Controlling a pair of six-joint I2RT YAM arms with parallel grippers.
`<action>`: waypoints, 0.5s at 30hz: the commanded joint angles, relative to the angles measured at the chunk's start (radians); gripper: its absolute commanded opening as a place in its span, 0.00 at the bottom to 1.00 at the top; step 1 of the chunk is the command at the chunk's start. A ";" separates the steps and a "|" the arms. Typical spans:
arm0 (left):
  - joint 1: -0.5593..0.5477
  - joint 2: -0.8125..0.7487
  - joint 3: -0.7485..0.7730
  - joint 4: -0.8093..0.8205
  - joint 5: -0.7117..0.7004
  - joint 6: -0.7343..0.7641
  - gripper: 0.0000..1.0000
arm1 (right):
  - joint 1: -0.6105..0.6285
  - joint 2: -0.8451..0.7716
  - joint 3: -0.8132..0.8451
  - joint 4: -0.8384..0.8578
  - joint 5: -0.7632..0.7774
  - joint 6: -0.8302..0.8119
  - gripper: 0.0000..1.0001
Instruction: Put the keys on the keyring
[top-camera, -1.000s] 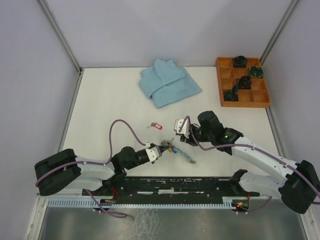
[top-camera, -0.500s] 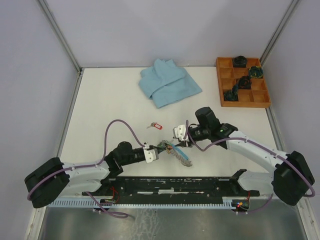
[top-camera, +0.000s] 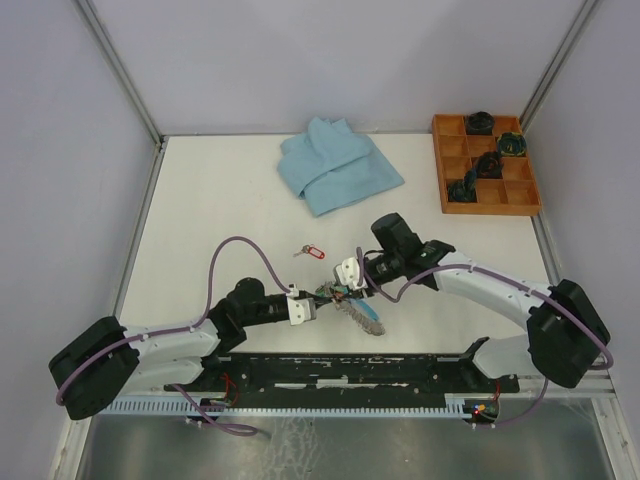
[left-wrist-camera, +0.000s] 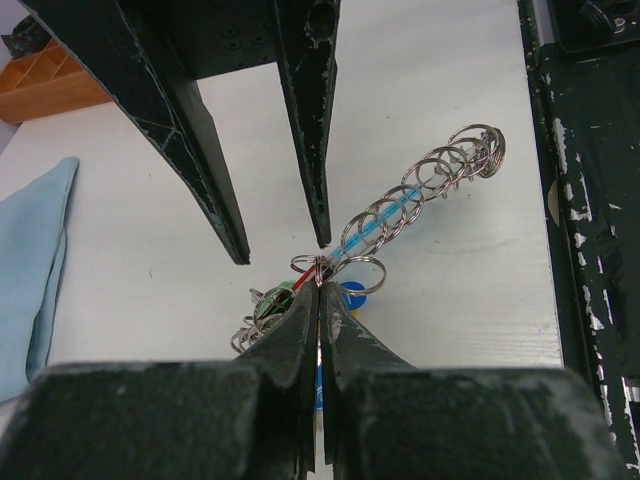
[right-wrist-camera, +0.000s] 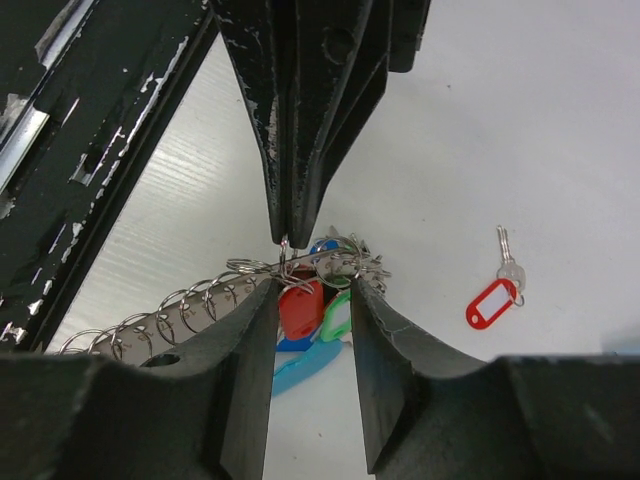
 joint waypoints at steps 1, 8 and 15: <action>0.008 -0.013 0.041 0.050 0.041 0.041 0.03 | 0.025 0.034 0.060 -0.034 -0.016 -0.049 0.42; 0.008 -0.015 0.042 0.043 0.045 0.040 0.03 | 0.050 0.071 0.084 -0.080 -0.007 -0.074 0.39; 0.011 -0.028 0.037 0.031 0.034 0.045 0.03 | 0.059 0.086 0.106 -0.143 0.038 -0.087 0.33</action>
